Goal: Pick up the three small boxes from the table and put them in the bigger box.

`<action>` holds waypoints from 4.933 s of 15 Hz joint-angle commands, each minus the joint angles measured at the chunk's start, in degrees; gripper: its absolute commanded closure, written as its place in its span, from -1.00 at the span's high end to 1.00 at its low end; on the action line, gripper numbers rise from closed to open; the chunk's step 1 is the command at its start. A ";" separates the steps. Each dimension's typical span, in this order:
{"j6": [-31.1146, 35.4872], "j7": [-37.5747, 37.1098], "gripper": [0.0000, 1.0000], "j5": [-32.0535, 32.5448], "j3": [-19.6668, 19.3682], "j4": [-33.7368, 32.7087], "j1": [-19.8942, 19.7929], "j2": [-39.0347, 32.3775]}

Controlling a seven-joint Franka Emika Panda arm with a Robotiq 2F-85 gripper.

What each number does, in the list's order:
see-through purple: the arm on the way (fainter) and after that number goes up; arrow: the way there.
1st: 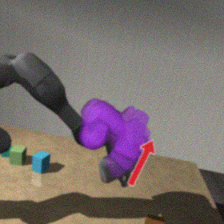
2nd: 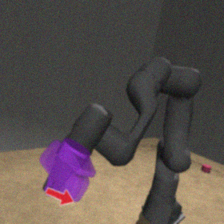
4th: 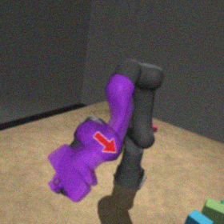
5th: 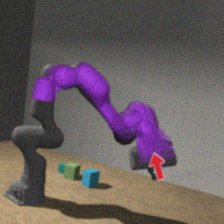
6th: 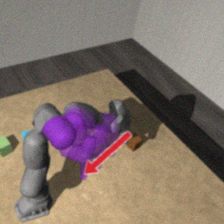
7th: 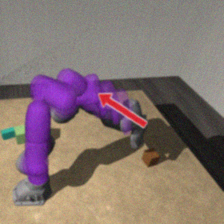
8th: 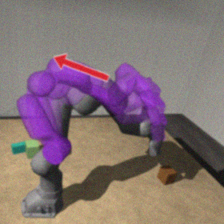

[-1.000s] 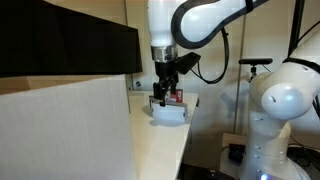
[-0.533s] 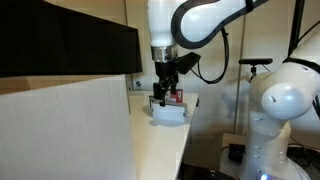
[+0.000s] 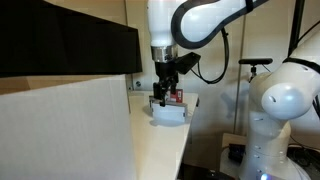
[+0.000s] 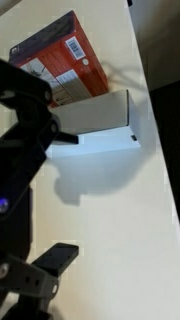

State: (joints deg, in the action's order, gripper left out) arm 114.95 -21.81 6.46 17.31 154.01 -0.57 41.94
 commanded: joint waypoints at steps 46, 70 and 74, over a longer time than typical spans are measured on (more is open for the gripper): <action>1.25 6.27 1.00 5.80 -5.83 -1.86 -1.21 0.44; 10.18 60.07 1.00 -2.22 -38.40 -45.13 -4.78 -33.78; 10.18 60.07 1.00 -2.22 -38.42 -45.13 -4.77 -33.79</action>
State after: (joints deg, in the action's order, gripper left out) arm 125.26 37.73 5.02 -24.18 109.08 -1.99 8.45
